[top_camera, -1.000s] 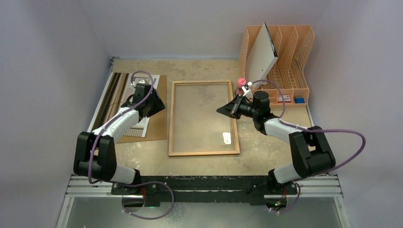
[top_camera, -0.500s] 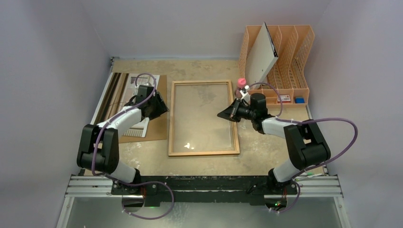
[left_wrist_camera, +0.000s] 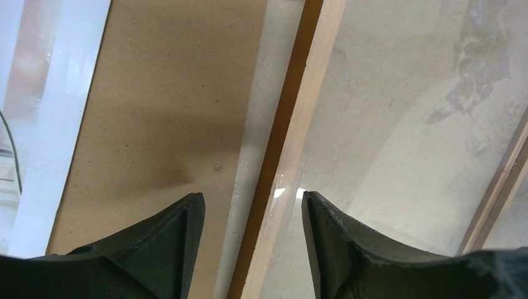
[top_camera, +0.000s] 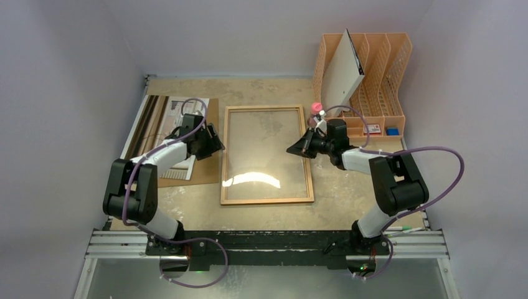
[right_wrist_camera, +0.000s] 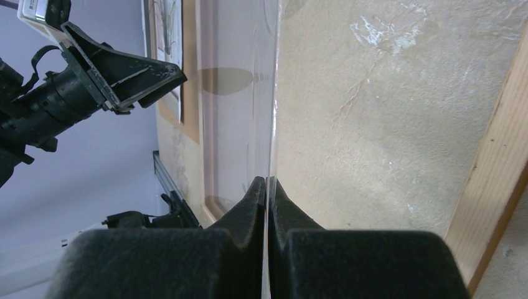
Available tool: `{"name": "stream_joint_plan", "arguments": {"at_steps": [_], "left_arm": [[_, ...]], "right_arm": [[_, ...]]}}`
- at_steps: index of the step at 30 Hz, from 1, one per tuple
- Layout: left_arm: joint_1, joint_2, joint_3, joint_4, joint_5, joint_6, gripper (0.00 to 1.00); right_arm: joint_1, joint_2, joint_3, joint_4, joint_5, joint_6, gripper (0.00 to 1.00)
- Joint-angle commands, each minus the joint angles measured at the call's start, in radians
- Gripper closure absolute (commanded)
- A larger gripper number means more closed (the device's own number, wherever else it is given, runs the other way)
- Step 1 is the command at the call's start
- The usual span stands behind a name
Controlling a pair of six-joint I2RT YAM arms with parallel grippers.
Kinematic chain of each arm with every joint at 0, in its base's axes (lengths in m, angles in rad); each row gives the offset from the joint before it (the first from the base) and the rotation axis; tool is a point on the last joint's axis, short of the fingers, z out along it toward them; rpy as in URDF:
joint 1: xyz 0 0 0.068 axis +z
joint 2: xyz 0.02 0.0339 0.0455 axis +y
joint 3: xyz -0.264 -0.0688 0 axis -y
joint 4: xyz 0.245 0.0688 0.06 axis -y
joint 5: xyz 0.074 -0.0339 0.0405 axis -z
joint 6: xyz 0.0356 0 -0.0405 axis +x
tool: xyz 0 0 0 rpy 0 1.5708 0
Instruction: Put the photo into the frame
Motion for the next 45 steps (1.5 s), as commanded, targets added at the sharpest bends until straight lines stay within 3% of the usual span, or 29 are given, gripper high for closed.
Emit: {"name": "stream_joint_plan", "arguments": {"at_steps": [1,18,32,45], "left_arm": [[0.0,0.021,-0.009,0.043,0.046,0.019,0.39],[-0.011,0.078,-0.026,0.098,0.109,-0.001,0.45],[-0.014,0.095,-0.03,0.112,0.123,-0.002,0.53],[-0.019,0.112,-0.03,0.118,0.127,-0.002,0.56]], "right_arm": [[-0.01,-0.017,0.014,0.0,0.041,-0.039,1.0],[-0.02,0.011,-0.061,0.1,0.018,-0.012,1.0],[-0.019,0.049,-0.018,0.069,0.016,-0.117,1.0],[-0.019,0.033,-0.053,0.192,-0.028,-0.13,1.0]]}}
